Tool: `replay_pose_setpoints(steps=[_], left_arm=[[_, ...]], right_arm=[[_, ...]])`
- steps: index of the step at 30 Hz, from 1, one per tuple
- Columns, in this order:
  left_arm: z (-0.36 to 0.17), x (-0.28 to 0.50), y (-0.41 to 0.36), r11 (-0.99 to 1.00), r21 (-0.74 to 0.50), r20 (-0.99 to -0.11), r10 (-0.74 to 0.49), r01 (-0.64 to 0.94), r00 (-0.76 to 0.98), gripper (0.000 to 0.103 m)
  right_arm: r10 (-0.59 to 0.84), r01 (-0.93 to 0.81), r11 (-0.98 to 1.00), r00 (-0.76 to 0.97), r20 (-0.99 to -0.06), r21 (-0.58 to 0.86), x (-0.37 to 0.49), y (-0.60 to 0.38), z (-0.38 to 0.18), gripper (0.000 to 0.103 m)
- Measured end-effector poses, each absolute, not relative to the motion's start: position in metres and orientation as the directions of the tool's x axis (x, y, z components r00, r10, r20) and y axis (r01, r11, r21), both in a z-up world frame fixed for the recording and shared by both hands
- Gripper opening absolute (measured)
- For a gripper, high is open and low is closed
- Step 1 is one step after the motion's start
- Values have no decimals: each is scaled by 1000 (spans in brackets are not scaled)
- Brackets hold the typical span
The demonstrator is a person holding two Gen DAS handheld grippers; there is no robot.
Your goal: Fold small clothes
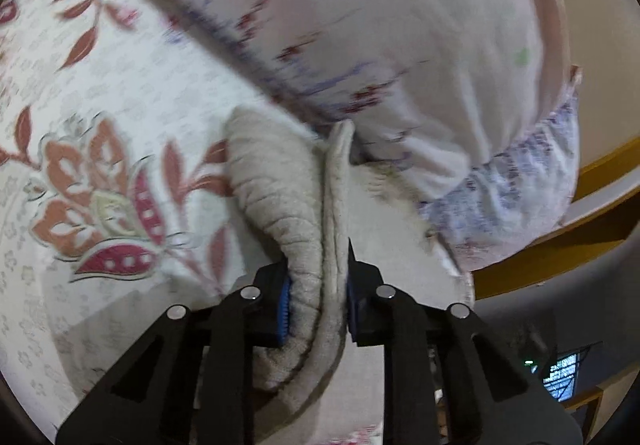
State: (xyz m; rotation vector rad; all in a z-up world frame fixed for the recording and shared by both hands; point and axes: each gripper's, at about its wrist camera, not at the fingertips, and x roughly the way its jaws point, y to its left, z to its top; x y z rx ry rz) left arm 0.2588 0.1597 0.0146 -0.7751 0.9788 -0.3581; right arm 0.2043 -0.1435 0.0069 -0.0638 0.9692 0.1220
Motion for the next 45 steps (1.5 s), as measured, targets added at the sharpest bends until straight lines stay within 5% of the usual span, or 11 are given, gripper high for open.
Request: replay_pose_setpoints(steps=[12,18,24,31,36,40,45], left_arm=[[77,256,94,542,-824,-397,-760,164,515,18],[93,256,44,487,-841,-341,-815,237,468,18],[87,254,-27,481,-822,-349,-850,307,395,18],[21,247,-107,476,-844,-436,-878,249,198,21],[46,240,-96,372,-876,-331,-927,306,179,63],[70,232,-53,525,-781,-419,-841,337,342,76],[55,234,-11,695,-680,-557,-697,234,452,77]], right_arm=[[71,-142,990,562,-824,-12,207,-143,3,64],[168,-55,984,632,-756,172,184,-202,28,64],[175,69,952,677,-715,298,158,-276,48,65],[201,195,875,686,-699,444,146,-338,52,65],[360,172,780,663,-656,601,147,-357,58,65],[484,167,706,596,-640,689,156,-353,46,65],[527,203,699,502,-686,686,176,-343,23,64]])
